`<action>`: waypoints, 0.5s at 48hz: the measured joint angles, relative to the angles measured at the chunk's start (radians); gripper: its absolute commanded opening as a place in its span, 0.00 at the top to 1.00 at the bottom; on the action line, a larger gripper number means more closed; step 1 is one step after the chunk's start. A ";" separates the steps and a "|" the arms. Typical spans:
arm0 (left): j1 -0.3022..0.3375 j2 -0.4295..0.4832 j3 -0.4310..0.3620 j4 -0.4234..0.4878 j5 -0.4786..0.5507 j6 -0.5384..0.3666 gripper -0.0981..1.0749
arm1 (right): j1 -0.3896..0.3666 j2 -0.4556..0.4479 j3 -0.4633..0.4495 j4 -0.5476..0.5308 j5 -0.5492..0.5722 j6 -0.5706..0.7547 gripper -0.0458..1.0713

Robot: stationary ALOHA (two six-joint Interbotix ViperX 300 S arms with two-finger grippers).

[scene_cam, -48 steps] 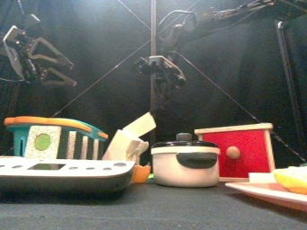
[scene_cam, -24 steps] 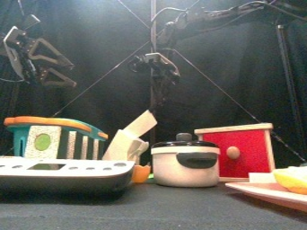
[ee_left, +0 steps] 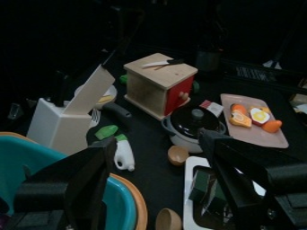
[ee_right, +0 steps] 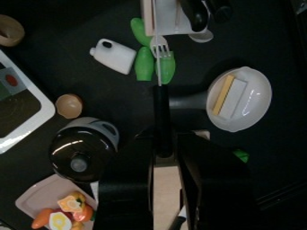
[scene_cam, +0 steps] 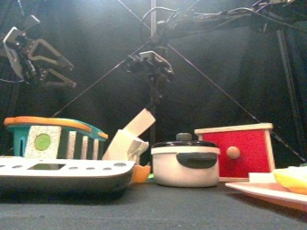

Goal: Put cleaver back in holder

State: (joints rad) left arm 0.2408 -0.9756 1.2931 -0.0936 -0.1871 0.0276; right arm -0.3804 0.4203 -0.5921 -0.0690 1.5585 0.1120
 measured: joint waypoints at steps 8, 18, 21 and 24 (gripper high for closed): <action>0.002 0.000 0.002 -0.002 -0.002 0.002 0.04 | 0.000 0.040 -0.061 0.000 0.025 -0.012 0.51; 0.002 0.000 0.003 0.000 0.000 0.002 0.04 | -0.002 0.072 -0.135 0.000 0.032 -0.012 0.50; 0.002 0.000 0.003 -0.002 0.000 0.002 0.04 | -0.002 0.080 -0.150 -0.002 0.034 -0.012 0.49; 0.002 0.000 0.005 0.000 0.000 0.002 0.04 | -0.002 0.087 -0.163 -0.003 0.035 -0.011 0.49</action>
State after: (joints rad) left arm 0.2424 -0.9756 1.2977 -0.0936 -0.1871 0.0291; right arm -0.3820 0.5077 -0.7547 -0.0721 1.5938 0.1012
